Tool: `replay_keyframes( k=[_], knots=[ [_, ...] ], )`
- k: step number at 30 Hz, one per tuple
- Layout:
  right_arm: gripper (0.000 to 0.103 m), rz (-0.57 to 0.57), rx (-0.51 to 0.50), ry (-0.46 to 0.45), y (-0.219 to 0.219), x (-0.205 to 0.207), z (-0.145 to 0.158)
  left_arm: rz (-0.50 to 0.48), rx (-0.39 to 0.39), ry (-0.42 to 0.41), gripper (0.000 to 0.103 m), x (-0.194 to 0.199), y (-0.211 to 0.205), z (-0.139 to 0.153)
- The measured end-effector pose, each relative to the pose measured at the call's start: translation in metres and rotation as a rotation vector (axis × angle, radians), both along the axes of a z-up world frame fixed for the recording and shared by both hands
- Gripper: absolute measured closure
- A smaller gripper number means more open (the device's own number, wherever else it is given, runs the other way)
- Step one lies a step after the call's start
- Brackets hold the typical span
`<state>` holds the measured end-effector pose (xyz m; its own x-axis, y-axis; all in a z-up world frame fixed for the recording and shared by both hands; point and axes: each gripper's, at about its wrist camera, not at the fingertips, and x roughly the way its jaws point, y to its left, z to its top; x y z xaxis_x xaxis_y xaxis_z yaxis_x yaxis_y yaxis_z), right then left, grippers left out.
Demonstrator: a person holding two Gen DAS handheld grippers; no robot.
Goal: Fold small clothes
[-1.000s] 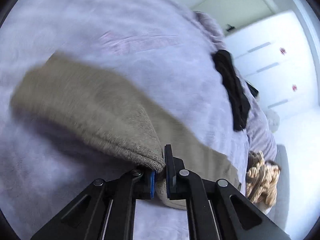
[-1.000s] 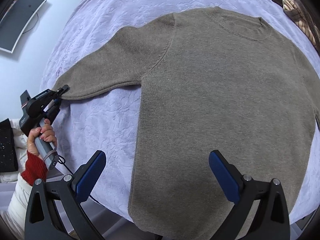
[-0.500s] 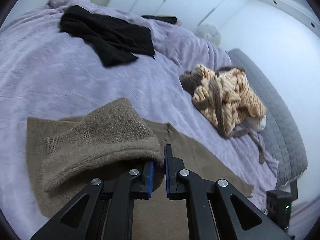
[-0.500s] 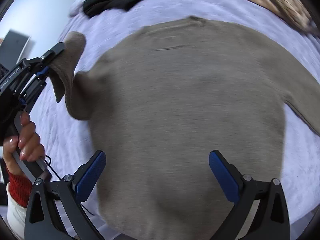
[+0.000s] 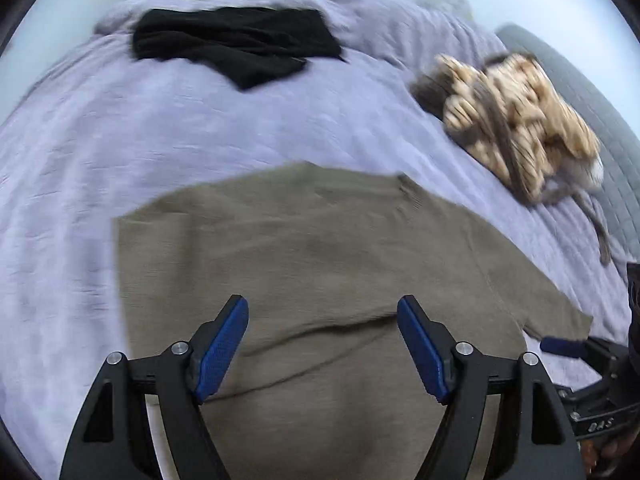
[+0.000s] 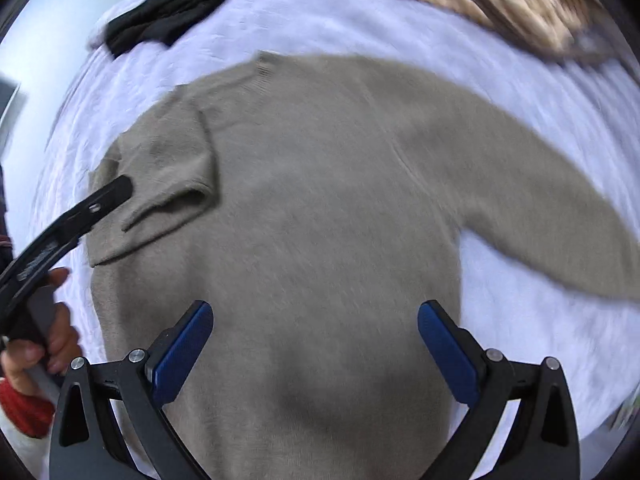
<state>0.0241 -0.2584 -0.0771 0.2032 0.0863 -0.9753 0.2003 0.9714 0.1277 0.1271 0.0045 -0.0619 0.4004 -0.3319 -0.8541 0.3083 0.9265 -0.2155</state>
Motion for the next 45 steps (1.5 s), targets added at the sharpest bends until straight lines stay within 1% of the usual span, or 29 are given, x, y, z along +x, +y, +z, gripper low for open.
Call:
replay_keyframes(
  k=[2,5,6,8,9,11,12,13,15,16,18,22,23,24,25,26,27,28,29,30,32,33,34,35,36,38,41,43,45],
  knots=[
    [0.0,0.178,-0.074,-0.065,0.039,0.032,0.005,0.098,0.038,-0.005,0.005,0.012,0.041,-0.002],
    [0.0,0.406,-0.206,-0.121,0.094,0.062,-0.002,0.213,0.127,0.034,0.005,0.031,0.084,-0.024],
    [0.0,0.521,-0.294,-0.131,0.12,0.073,-0.016,0.237,0.151,0.048,0.005,0.035,0.089,-0.032],
    [0.002,0.659,-0.441,-0.116,0.15,0.084,-0.048,0.274,0.198,0.091,0.005,0.038,0.103,-0.051],
    [0.005,0.695,-0.483,-0.11,0.157,0.085,-0.058,0.283,0.206,0.109,0.005,0.04,0.107,-0.059],
    [0.04,0.759,-0.538,-0.107,0.168,0.091,-0.078,0.292,0.205,0.131,0.005,0.038,0.113,-0.069],
    [0.078,0.736,-0.486,-0.108,0.164,0.095,-0.076,0.295,0.206,0.134,0.005,0.037,0.114,-0.071],
    [0.084,0.645,-0.424,-0.13,0.151,0.099,-0.066,0.297,0.205,0.133,0.005,0.036,0.115,-0.072],
    [0.086,0.433,-0.28,-0.178,0.111,0.1,-0.042,0.301,0.198,0.138,0.005,0.034,0.118,-0.073],
    [0.087,0.272,-0.152,-0.206,0.077,0.097,-0.029,0.303,0.195,0.143,0.005,0.034,0.119,-0.074],
    [0.087,0.045,0.0,-0.214,0.024,0.086,-0.025,0.305,0.192,0.153,0.005,0.036,0.12,-0.075],
    [0.087,-0.406,0.251,-0.073,-0.083,0.035,-0.074,0.306,0.187,0.165,0.005,0.039,0.121,-0.072],
    [0.087,-0.457,0.304,-0.063,-0.095,0.026,-0.082,0.308,0.191,0.165,0.005,0.041,0.121,-0.07],
    [0.089,-0.543,0.437,-0.079,-0.113,0.011,-0.093,0.312,0.191,0.161,0.005,0.041,0.121,-0.066],
    [0.086,-0.59,0.505,-0.093,-0.121,0.003,-0.096,0.315,0.191,0.157,0.005,0.048,0.119,-0.064],
    [0.085,-0.604,0.527,-0.099,-0.123,0.0,-0.096,0.316,0.186,0.155,0.005,0.047,0.12,-0.061],
    [0.072,-0.602,0.54,-0.109,-0.125,-0.001,-0.094,0.316,0.178,0.159,0.005,0.048,0.121,-0.06],
    [0.049,-0.584,0.561,-0.133,-0.125,0.0,-0.09,0.317,0.17,0.169,0.005,0.047,0.122,-0.059],
    [0.039,-0.572,0.587,-0.151,-0.124,0.001,-0.089,0.32,0.161,0.181,0.005,0.047,0.123,-0.059],
    [0.031,-0.563,0.604,-0.159,-0.123,0.006,-0.088,0.323,0.153,0.19,0.005,0.047,0.122,-0.058],
    [0.031,-0.548,0.6,-0.146,-0.119,0.024,-0.091,0.324,0.14,0.184,0.005,0.046,0.118,-0.054],
    [0.032,-0.556,0.591,-0.13,-0.122,0.029,-0.094,0.316,0.134,0.172,0.005,0.046,0.113,-0.051],
    [0.044,-0.576,0.587,-0.114,-0.123,0.035,-0.098,0.302,0.136,0.158,0.005,0.047,0.106,-0.048],
    [0.062,-0.59,0.585,-0.103,-0.124,0.038,-0.1,0.285,0.147,0.141,0.005,0.047,0.098,-0.045],
    [0.095,-0.594,0.582,-0.091,-0.122,0.038,-0.098,0.269,0.164,0.126,0.005,0.047,0.092,-0.043],
    [0.095,-0.587,0.591,-0.117,-0.123,0.036,-0.092,0.25,0.197,0.107,0.005,0.048,0.085,-0.043],
    [0.095,-0.528,0.506,-0.148,-0.121,0.021,-0.077,0.271,0.206,0.134,0.005,0.051,0.094,-0.054],
    [0.095,-0.536,0.473,-0.112,-0.128,0.013,-0.086,0.303,0.171,0.168,0.005,0.054,0.107,-0.06],
    [0.095,-0.572,0.531,-0.107,-0.137,0.004,-0.097,0.307,0.102,0.205,0.005,0.058,0.118,-0.063]
  ],
)
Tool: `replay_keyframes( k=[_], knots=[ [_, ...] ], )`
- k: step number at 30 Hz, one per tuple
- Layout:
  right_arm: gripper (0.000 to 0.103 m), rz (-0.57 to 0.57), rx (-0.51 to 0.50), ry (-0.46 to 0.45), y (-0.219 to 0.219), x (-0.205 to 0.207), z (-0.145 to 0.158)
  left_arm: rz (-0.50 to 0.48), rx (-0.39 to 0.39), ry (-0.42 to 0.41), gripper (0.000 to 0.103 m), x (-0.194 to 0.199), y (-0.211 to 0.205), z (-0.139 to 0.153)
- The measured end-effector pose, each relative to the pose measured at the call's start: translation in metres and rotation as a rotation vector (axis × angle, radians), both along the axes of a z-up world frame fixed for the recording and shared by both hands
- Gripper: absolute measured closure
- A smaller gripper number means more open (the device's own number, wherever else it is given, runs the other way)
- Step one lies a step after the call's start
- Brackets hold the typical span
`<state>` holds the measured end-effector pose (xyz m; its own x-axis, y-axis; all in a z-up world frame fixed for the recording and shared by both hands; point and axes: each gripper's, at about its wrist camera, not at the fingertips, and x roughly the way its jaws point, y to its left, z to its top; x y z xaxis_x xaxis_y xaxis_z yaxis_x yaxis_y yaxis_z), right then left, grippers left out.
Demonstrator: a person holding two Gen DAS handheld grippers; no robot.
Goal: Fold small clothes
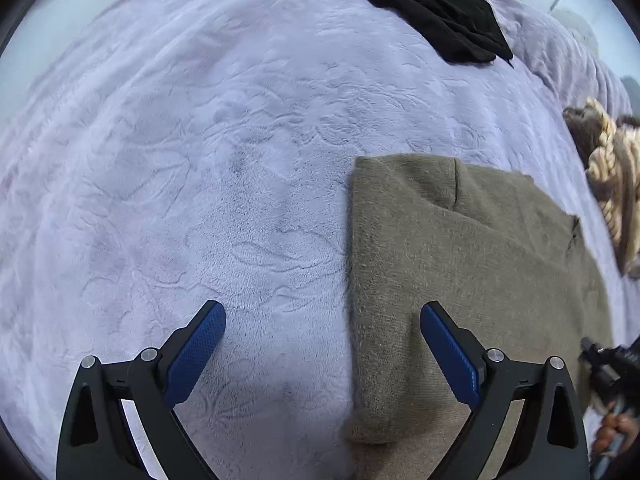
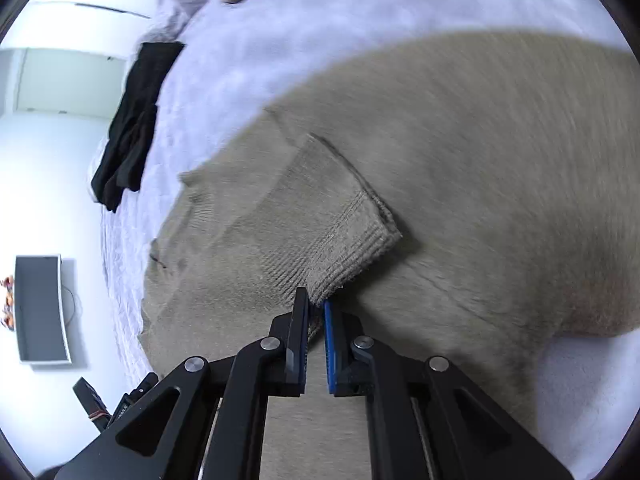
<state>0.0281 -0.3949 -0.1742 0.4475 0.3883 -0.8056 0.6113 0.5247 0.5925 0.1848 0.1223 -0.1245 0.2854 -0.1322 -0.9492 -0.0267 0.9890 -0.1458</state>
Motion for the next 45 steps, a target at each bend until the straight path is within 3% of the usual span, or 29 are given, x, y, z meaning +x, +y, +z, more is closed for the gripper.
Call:
replay_keyframes(
  k=[2,5,7,8,9,11,13,14,16,18,20,23,25,26,27,28,35,45],
  knots=[
    [0.095,-0.002,0.002,-0.008,-0.001,0.0,-0.003,-0.021,-0.096,0.041,0.005,0.007,0.005,-0.006],
    [0.094,0.032,-0.044,0.006,0.005,0.006,-0.003,-0.052,-0.156,0.058,0.005,0.016,0.005,-0.015],
    [0.094,0.027,-0.036,0.012,0.004,0.006,-0.005,-0.061,-0.208,0.064,0.025,0.019,0.003,-0.017],
    [0.094,0.021,-0.027,0.014,0.003,0.007,-0.006,-0.072,-0.258,0.09,0.058,0.02,0.001,-0.02],
    [0.095,0.018,-0.02,0.017,0.003,0.008,-0.007,-0.079,-0.28,0.113,0.075,0.02,-0.002,-0.022],
    [0.094,0.032,-0.031,0.027,0.003,0.008,-0.003,-0.119,-0.279,0.1,0.088,0.018,-0.013,-0.018],
    [0.095,0.045,-0.048,0.035,0.006,0.012,0.002,-0.161,-0.253,0.065,0.089,0.013,-0.02,-0.006],
    [0.095,0.049,-0.051,0.03,0.007,0.013,0.006,-0.179,-0.244,0.041,0.094,0.013,-0.021,0.003],
    [0.095,0.058,-0.049,-0.005,0.01,0.017,0.016,-0.207,-0.219,-0.004,0.094,0.014,-0.018,0.015],
    [0.095,0.085,-0.065,-0.022,0.015,0.02,0.021,-0.216,-0.173,0.006,0.094,0.019,-0.012,0.01],
    [0.095,0.116,-0.109,0.018,0.02,0.024,0.013,-0.233,-0.136,0.021,0.094,0.021,-0.01,-0.001],
    [0.095,0.059,-0.074,0.034,0.017,0.019,-0.003,-0.25,-0.062,-0.002,0.091,0.014,-0.014,-0.005],
    [0.095,0.046,-0.066,0.024,0.017,0.016,-0.003,-0.224,0.007,-0.02,0.073,0.011,-0.014,-0.001],
    [0.094,0.057,-0.067,0.02,0.017,0.015,0.0,-0.208,0.057,-0.031,0.053,0.01,-0.013,0.003],
    [0.093,0.069,-0.071,0.023,0.017,0.015,0.001,-0.196,0.094,-0.046,0.044,0.008,-0.012,0.007],
    [0.091,0.09,-0.083,0.031,0.017,0.014,0.005,-0.19,0.104,-0.061,0.044,0.007,-0.01,0.011],
    [0.089,0.086,-0.073,0.055,0.009,-0.015,0.018,-0.156,0.06,-0.066,0.044,-0.011,-0.011,0.033],
    [0.084,0.033,-0.002,0.067,0.004,-0.066,0.019,-0.32,0.036,-0.02,0.044,-0.062,-0.11,0.03]
  ],
)
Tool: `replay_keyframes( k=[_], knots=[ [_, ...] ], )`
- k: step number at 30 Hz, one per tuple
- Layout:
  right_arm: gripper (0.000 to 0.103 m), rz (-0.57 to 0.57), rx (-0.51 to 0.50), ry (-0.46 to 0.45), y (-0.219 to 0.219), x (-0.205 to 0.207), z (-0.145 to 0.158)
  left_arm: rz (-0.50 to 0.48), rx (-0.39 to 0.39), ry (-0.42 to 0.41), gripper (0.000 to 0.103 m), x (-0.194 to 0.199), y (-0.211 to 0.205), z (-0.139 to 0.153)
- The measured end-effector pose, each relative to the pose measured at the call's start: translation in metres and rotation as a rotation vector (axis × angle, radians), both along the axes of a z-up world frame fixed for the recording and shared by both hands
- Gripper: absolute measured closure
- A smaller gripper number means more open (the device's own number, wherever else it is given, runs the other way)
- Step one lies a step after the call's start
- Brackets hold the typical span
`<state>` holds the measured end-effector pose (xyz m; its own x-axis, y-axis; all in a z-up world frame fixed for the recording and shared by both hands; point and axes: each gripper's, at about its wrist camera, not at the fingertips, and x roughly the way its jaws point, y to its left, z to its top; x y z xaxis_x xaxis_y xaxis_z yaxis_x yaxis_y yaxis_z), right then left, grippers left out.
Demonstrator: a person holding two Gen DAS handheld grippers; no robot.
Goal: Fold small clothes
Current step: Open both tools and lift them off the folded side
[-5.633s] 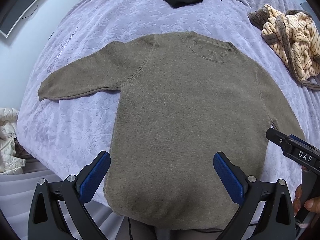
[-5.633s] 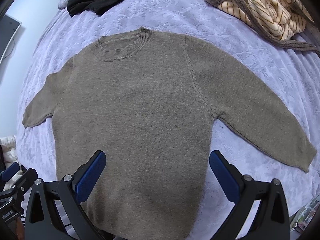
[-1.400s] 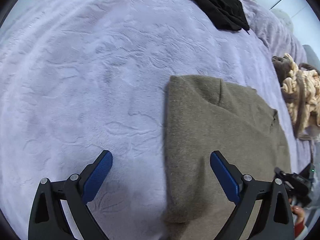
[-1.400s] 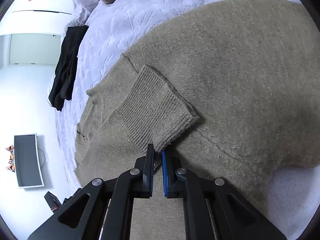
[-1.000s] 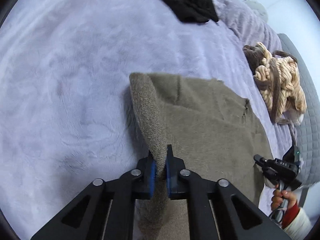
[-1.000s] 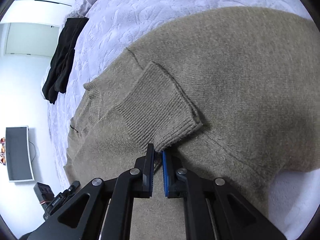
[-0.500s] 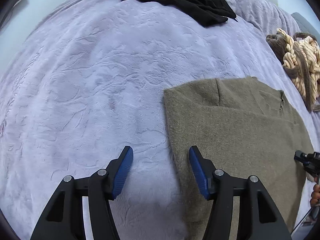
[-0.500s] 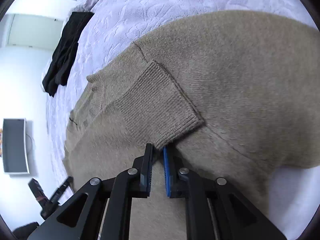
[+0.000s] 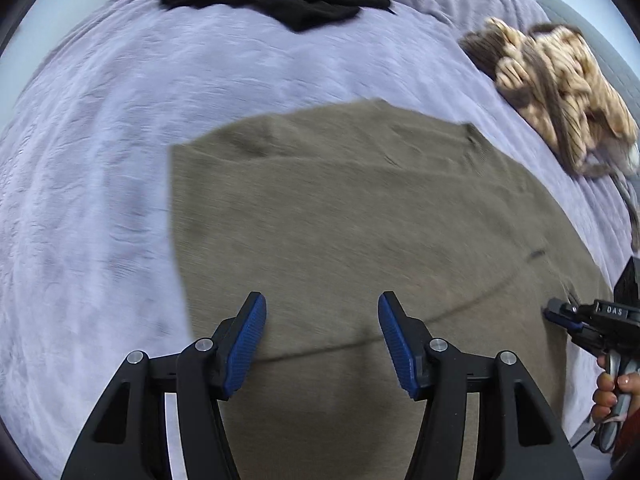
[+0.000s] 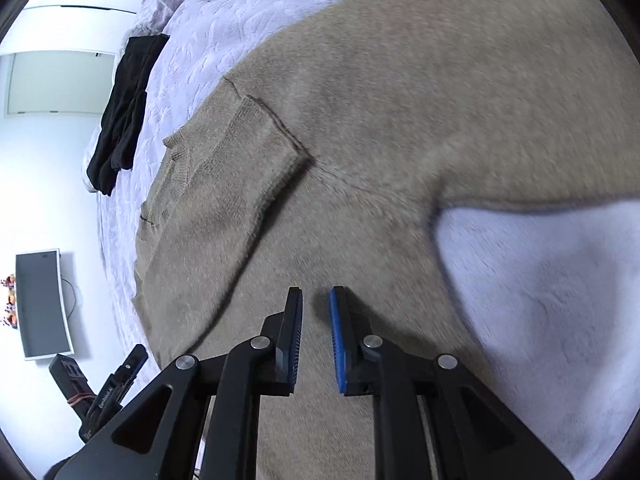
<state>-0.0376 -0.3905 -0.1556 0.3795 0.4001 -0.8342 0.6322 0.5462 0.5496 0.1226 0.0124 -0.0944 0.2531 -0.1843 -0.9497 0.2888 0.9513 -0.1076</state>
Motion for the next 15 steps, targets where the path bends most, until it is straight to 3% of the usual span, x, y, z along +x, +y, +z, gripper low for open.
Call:
replay_keyframes(
  k=[2,3,4,5,7,9,15],
  knots=[
    [0.071,-0.001,-0.002,-0.004,-0.001,-0.003,0.002,-0.021,-0.005,0.02,0.044,-0.01,-0.018,-0.005],
    [0.057,-0.002,-0.001,-0.013,-0.003,-0.006,0.004,-0.028,-0.004,0.029,0.044,-0.013,-0.026,-0.007],
    [0.05,-0.008,0.002,-0.031,-0.006,-0.009,0.007,-0.038,-0.002,0.032,0.044,-0.017,-0.035,-0.009],
    [0.049,-0.009,0.001,-0.034,-0.008,-0.01,0.008,-0.048,-0.002,0.032,0.044,-0.02,-0.041,-0.011],
    [0.049,-0.012,-0.006,-0.042,-0.013,-0.016,0.013,-0.062,-0.003,0.037,0.034,-0.024,-0.055,-0.013],
    [0.048,-0.018,-0.002,-0.05,-0.018,-0.02,0.015,-0.07,-0.004,0.041,0.009,-0.026,-0.065,-0.015],
    [0.04,-0.099,-0.047,-0.061,-0.055,-0.056,0.022,-0.106,0.03,0.069,0.006,-0.03,-0.093,-0.023]
  ],
)
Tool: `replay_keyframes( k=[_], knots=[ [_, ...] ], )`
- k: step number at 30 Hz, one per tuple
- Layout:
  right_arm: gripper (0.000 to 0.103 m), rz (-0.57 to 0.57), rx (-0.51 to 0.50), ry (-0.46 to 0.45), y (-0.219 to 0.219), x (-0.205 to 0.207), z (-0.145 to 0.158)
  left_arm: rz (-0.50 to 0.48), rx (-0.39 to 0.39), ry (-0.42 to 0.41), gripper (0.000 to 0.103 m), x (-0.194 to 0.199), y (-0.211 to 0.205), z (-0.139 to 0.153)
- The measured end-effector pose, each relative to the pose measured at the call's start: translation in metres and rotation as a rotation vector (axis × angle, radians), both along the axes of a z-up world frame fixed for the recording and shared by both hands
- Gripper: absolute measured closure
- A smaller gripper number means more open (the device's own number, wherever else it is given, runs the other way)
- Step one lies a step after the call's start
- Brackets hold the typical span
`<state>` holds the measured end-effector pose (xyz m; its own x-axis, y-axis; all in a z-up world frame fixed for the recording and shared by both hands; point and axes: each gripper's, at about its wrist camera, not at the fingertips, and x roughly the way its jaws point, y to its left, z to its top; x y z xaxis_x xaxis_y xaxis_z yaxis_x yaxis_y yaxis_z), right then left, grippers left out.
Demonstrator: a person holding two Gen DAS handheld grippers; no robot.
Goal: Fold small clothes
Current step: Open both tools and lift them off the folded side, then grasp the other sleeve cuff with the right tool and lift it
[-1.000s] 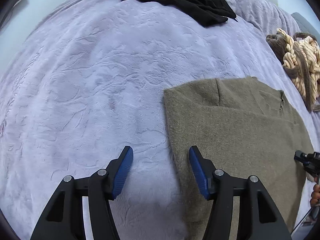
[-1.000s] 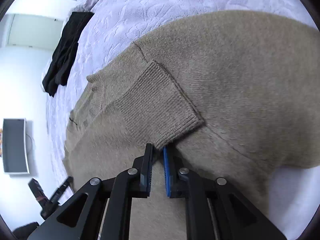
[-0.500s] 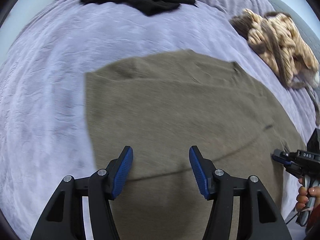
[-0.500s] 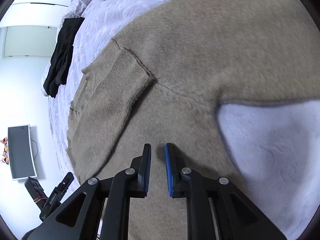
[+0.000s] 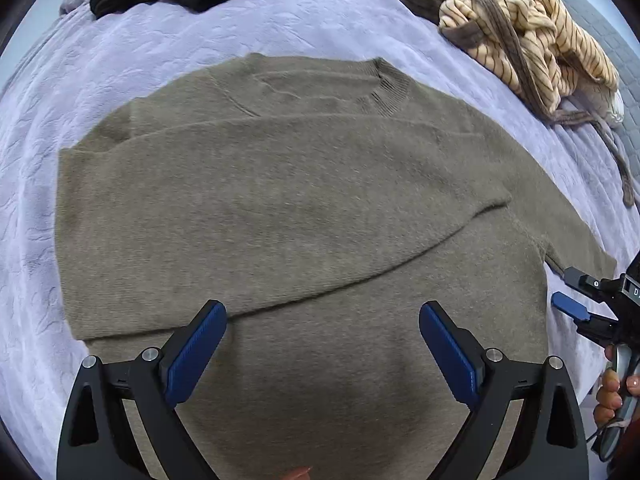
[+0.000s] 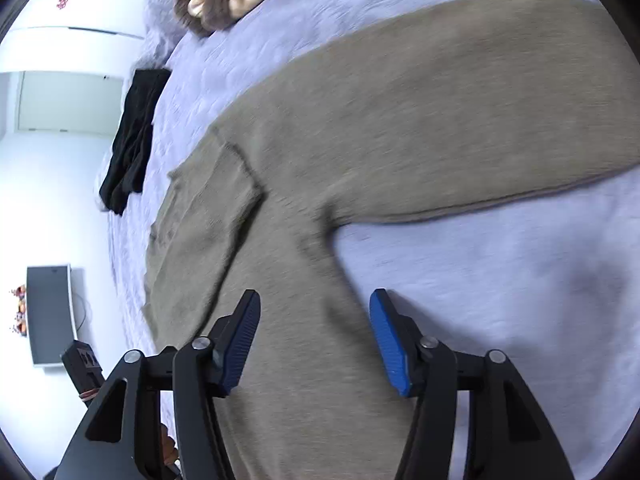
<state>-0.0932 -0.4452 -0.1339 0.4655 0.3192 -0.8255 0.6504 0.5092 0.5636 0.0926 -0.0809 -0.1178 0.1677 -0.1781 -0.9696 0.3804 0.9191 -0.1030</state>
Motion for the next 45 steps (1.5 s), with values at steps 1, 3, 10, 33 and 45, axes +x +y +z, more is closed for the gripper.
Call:
replay_keyframes(
  k=[1,3,10,33,45],
  knots=[
    [0.04,-0.021,-0.007,0.0,-0.008,-0.007,0.0,0.001,0.008,0.012,0.006,0.0,-0.004,-0.003],
    [0.04,-0.081,-0.018,0.0,-0.027,-0.023,0.0,-0.001,0.022,0.043,0.006,0.0,-0.011,-0.012],
    [0.04,-0.452,-0.072,-0.016,-0.115,-0.103,-0.008,-0.014,0.041,0.11,0.006,-0.006,-0.031,-0.031],
    [0.094,0.09,0.008,-0.457,-0.049,0.072,0.07,0.049,-0.04,-0.026,0.006,-0.003,-0.031,0.006],
    [0.053,0.646,-0.145,-0.112,0.164,0.165,-0.013,0.221,0.02,-0.037,0.006,0.006,0.068,-0.005]
  ],
)
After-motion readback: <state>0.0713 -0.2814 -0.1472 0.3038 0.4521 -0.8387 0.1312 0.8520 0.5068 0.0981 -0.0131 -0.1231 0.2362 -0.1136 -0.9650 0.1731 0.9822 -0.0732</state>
